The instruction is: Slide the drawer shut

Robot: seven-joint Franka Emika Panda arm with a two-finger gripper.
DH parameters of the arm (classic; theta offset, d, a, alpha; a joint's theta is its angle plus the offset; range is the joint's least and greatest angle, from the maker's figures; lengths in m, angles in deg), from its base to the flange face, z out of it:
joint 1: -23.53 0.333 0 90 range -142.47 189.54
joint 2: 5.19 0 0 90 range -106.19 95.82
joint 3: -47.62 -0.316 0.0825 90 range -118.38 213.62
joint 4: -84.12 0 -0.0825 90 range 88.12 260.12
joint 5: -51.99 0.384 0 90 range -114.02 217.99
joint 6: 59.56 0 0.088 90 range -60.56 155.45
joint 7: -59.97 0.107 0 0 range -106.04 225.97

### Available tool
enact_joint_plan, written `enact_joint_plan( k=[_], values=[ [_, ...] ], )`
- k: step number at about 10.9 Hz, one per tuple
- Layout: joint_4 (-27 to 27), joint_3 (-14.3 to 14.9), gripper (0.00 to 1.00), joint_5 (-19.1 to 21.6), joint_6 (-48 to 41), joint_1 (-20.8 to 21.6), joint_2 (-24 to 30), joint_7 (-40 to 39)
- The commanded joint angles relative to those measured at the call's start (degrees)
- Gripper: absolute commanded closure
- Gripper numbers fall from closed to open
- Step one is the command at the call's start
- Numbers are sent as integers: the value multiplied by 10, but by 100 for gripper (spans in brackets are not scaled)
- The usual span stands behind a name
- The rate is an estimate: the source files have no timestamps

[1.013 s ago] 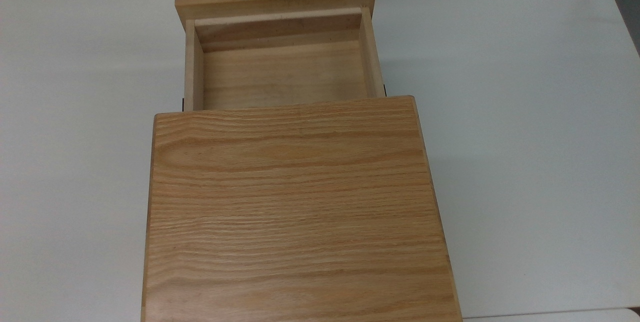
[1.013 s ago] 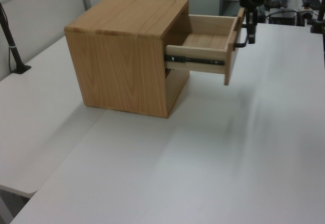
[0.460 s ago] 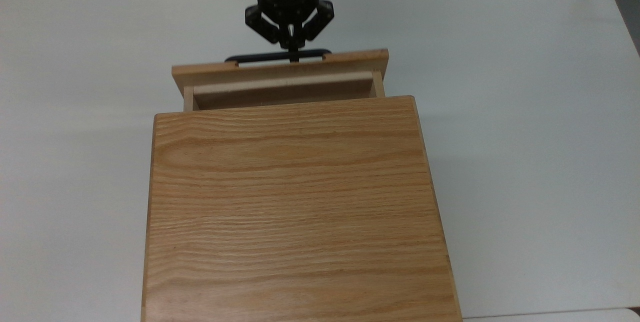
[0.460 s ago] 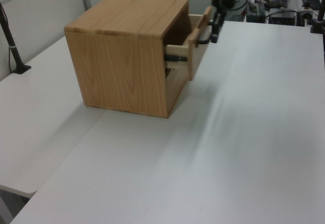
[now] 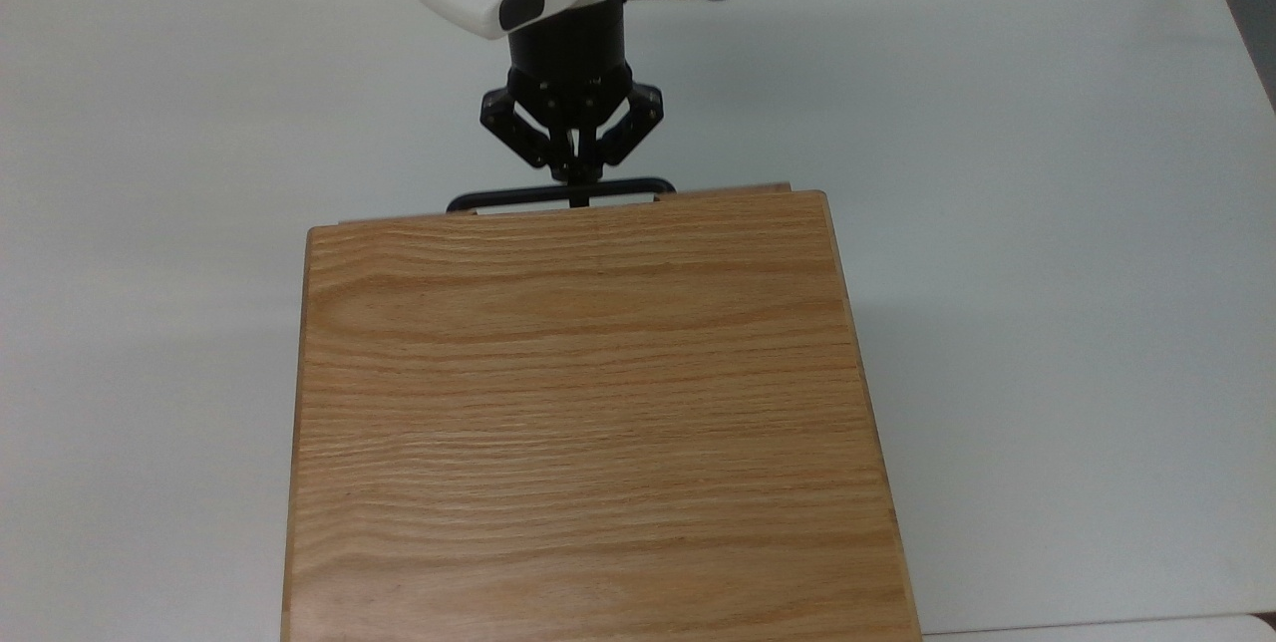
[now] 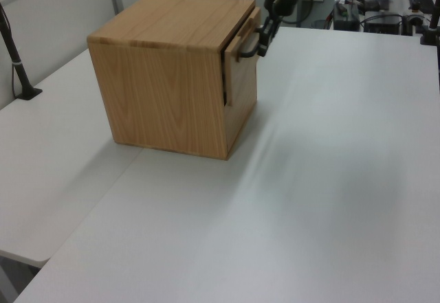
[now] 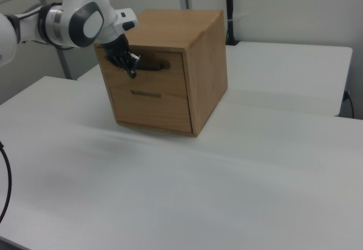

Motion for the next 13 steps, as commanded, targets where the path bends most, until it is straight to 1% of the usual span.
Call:
enact_joint_plan(
  k=[1, 3, 4, 5, 7, 8, 9, 10, 11, 12, 13],
  values=[
    [-39, -16, 100, 6, 78, -14, -45, 28],
    [-39, -17, 100, 5, 91, -14, -47, 32],
    [-37, -17, 100, 4, 85, -14, -37, 27],
    [-24, -17, 100, 7, 53, -14, -12, 24],
    [-19, -17, 100, 8, -122, -27, 36, -23],
    [-17, -17, 100, 9, -189, -35, 62, -44],
    [-16, -16, 96, 9, -242, -42, 83, -46],
    [-9, -16, 54, 8, -287, -45, 107, -41],
    [9, -16, 21, 4, -315, -45, 127, -41],
    [22, -15, 0, 1, -337, -45, 148, -35],
    [22, -14, 0, 0, -349, -46, 152, -36]
  ],
)
